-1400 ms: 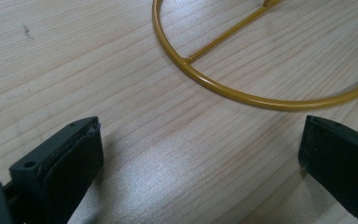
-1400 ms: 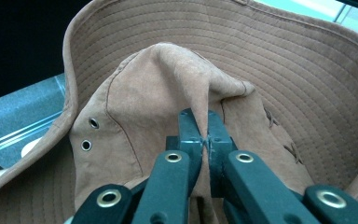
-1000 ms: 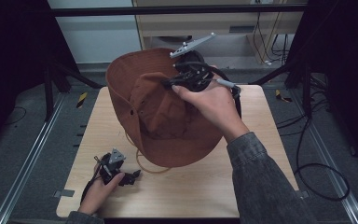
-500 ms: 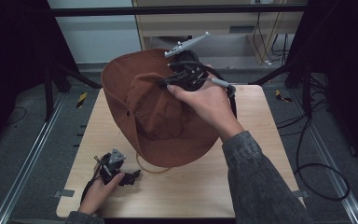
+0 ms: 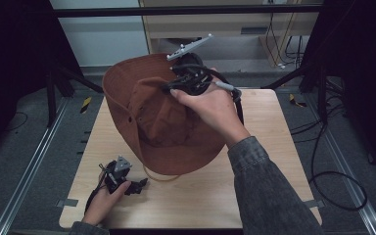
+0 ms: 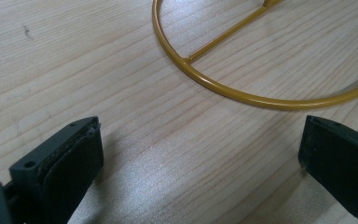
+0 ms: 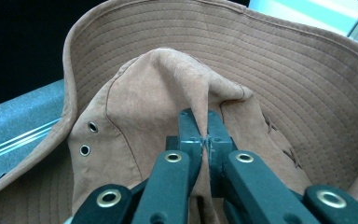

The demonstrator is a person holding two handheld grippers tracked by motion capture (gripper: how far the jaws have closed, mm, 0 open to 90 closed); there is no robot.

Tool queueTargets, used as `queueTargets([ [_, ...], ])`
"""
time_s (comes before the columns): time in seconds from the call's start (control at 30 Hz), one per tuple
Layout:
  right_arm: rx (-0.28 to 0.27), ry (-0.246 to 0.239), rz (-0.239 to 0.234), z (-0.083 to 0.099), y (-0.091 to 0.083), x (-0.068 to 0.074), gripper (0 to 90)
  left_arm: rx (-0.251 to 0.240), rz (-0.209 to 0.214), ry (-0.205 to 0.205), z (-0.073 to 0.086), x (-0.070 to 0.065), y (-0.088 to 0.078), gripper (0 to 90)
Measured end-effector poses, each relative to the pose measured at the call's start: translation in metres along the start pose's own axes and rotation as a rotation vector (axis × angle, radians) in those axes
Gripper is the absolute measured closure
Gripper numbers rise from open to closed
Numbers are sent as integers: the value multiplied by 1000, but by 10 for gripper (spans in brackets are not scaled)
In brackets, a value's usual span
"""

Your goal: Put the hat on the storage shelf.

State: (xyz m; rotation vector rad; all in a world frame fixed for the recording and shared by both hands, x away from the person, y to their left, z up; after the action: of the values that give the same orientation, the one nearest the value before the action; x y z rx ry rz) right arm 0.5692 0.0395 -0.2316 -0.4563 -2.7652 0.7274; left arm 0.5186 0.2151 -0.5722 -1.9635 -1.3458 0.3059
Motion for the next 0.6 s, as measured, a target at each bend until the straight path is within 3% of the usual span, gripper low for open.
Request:
queueTargets([
  [0.6,18,8,-28,-2,24,1,888,-1,1,2,0,0,0,0],
])
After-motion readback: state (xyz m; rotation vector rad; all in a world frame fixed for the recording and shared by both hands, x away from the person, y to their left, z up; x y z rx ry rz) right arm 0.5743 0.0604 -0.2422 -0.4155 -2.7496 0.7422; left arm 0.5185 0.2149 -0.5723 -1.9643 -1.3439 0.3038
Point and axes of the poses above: each handheld gripper's, and its own axes: y roughly forward along the jaws, z roughly out of its underside, x roughly to its left, the point moved 9 cm from there along y, roughly forward along the jaws, and after that the axes turned 15 degrees about -z, right-handed, at the moved point
